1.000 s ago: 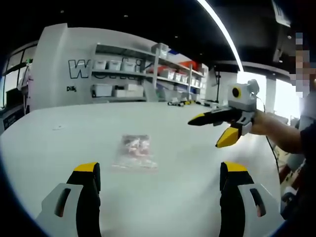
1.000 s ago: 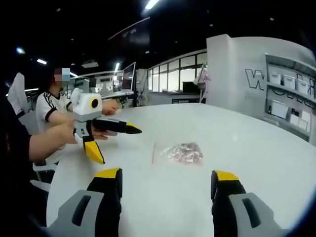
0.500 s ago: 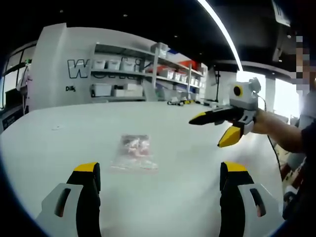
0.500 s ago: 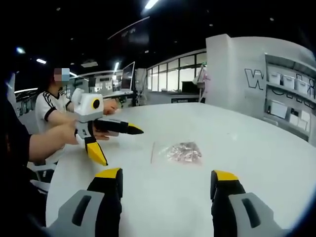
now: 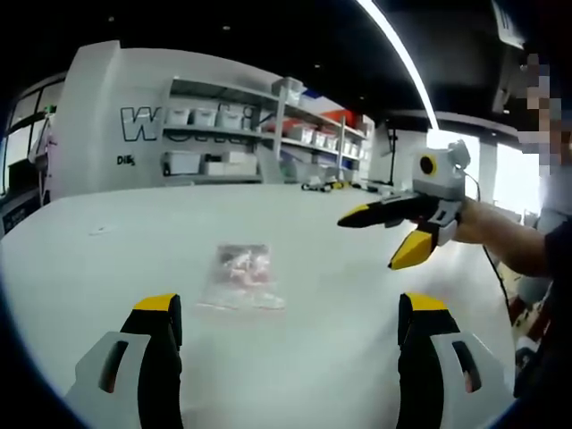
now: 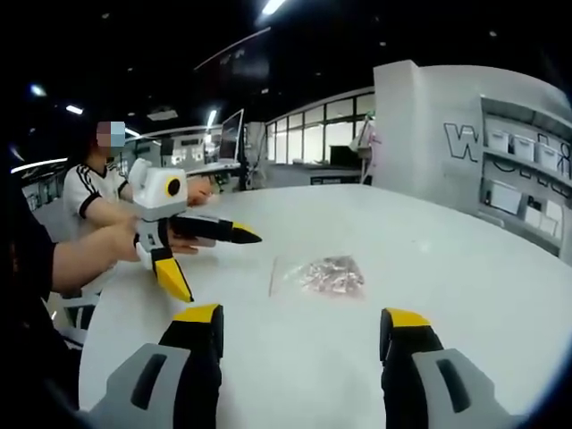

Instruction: Open the resealable bag by pulling the two sides of the seal apart until the entire bag opening is separated and visibly accessible.

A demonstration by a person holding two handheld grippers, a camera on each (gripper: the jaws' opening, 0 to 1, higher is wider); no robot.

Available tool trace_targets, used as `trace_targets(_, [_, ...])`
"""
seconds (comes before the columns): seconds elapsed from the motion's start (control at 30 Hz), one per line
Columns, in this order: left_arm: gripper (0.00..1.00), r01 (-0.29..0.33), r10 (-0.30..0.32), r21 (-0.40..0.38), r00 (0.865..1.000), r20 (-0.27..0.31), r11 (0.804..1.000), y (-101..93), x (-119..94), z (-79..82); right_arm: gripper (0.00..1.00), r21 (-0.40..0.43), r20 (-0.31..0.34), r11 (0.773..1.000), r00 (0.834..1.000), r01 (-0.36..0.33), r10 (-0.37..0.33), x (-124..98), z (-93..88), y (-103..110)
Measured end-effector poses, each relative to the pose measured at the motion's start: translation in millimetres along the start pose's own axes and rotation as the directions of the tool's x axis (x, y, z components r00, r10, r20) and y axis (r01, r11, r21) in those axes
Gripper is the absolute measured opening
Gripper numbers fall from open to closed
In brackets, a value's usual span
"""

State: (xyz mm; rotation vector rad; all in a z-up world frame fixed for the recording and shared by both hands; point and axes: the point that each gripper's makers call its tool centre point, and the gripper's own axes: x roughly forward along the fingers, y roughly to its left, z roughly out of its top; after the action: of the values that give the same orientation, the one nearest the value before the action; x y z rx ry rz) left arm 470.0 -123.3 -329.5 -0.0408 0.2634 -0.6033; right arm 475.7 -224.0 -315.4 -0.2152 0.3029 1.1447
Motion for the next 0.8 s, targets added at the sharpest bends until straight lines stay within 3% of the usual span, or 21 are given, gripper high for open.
trace_targets(0.8, [1.00,0.001,-0.001,0.003,1.000,0.012,1.000,1.5,0.9,2.2,0.68,-0.012,0.004,1.000,1.000,-0.004,0.004,10.8,9.1,-6.7])
